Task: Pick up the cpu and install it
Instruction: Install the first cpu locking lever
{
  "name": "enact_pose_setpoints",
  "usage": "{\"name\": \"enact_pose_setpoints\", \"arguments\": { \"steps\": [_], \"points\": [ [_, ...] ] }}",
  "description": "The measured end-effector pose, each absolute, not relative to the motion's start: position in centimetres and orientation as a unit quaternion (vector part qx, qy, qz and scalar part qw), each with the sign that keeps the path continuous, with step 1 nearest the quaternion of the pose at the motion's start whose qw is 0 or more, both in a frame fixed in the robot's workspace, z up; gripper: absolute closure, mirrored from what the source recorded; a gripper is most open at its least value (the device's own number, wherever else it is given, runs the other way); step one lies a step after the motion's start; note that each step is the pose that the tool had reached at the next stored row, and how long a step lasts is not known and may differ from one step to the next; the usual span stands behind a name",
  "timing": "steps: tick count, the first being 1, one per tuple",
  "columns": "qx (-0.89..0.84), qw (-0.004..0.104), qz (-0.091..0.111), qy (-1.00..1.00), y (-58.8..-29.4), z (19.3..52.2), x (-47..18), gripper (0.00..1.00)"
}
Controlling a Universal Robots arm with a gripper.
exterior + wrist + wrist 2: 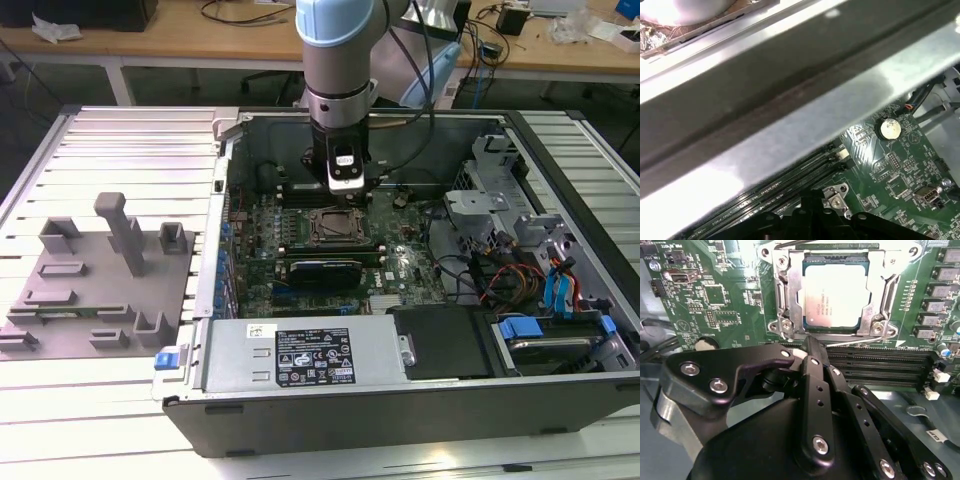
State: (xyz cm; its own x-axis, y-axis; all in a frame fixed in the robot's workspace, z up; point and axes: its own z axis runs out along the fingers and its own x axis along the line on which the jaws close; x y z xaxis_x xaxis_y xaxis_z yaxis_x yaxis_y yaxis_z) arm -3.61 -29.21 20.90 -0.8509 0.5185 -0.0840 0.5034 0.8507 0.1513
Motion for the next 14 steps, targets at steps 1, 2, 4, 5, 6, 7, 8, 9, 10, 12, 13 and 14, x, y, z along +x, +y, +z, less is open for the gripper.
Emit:
{"name": "enact_pose_setpoints", "arguments": {
  "steps": [1,2,4,5,6,7,8,9,10,12,13,14],
  "points": [
    [0.266,0.061,0.062,0.960,-29.05,20.89,-3.77,0.89],
    [0.266,0.061,0.062,0.960,-28.93,20.89,-3.85,0.89],
    [0.266,0.061,0.062,0.960,-28.82,20.90,-3.92,0.89],
    [0.266,0.061,0.062,0.960,-28.82,20.90,-3.92,0.89],
    [0.266,0.061,0.062,0.960,-28.81,20.90,-3.93,0.89],
    [0.266,0.061,0.062,0.960,-28.79,20.89,-3.94,0.89],
    [0.266,0.061,0.062,0.960,-28.78,20.88,-3.94,0.89],
    [0.266,0.061,0.062,0.960,-28.78,20.83,-3.94,0.89],
    [0.266,0.061,0.062,0.960,-28.78,20.79,-3.94,0.89],
    [0.266,0.062,0.062,0.960,-28.78,20.64,-3.95,0.89],
    [0.266,0.062,0.062,0.960,-28.79,20.59,-3.95,0.89],
    [0.266,0.062,0.062,0.960,-28.80,20.55,-3.95,0.89]
  ]
}}
